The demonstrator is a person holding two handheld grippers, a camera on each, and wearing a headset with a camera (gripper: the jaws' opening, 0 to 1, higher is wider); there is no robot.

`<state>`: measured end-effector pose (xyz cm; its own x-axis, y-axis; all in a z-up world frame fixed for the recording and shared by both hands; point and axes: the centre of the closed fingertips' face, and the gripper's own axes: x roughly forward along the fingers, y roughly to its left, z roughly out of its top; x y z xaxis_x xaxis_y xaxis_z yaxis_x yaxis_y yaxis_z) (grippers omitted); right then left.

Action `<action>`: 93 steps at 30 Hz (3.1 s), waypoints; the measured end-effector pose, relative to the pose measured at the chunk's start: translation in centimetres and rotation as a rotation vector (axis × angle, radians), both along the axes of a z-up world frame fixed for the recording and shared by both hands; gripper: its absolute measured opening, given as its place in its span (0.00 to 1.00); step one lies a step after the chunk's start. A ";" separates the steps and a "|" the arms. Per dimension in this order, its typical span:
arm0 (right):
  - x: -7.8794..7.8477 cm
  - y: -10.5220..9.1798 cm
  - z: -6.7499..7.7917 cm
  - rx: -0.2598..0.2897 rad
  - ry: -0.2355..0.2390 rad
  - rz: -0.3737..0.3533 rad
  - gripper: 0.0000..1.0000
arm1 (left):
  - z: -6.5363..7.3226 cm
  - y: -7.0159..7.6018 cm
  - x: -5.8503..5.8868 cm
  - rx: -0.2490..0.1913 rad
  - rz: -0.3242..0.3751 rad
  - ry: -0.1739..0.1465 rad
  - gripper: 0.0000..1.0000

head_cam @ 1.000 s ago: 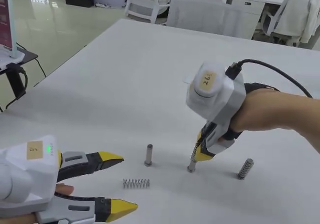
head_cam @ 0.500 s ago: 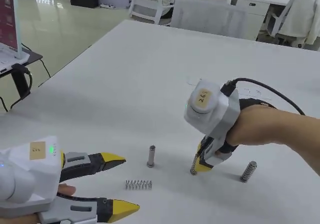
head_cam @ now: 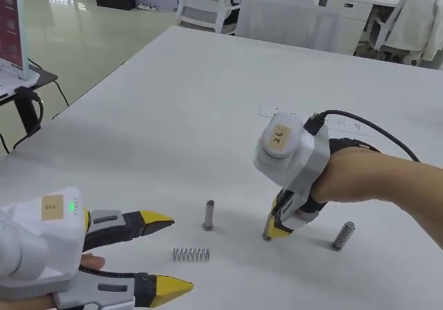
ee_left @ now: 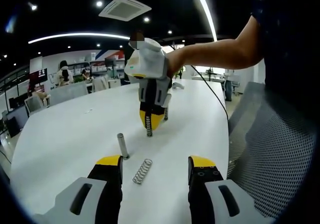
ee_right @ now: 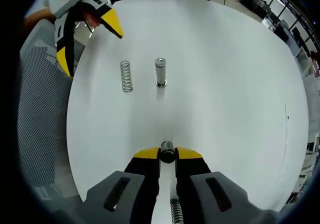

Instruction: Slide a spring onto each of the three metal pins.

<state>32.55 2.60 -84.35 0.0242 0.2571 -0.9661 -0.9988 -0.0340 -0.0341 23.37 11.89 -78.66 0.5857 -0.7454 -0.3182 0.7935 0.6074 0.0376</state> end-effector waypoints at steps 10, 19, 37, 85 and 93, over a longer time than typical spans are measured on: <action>0.0 -0.2 -0.2 -0.014 -0.005 0.012 0.12 | -0.1 0.1 -0.1 0.000 0.001 0.000 0.47; 0.0 0.0 0.1 -0.002 -0.014 0.010 0.17 | -0.1 0.0 -0.1 0.001 -0.002 0.001 0.47; 0.4 0.6 1.3 0.034 -0.049 0.013 0.21 | -0.1 0.1 -0.2 0.005 -0.004 -0.002 0.46; -5.8 6.6 2.3 0.106 -0.024 0.178 0.20 | -0.1 1.0 -1.0 0.024 0.023 -0.006 0.47; -6.6 7.8 1.3 0.109 -0.005 0.201 0.18 | -0.3 1.3 -1.2 0.025 0.029 -0.003 0.47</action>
<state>25.94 10.39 -83.05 -0.0333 0.3604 -0.9322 -0.9722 -0.2279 -0.0534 22.17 13.15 -78.97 0.6084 -0.7197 -0.3344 0.7751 0.6294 0.0557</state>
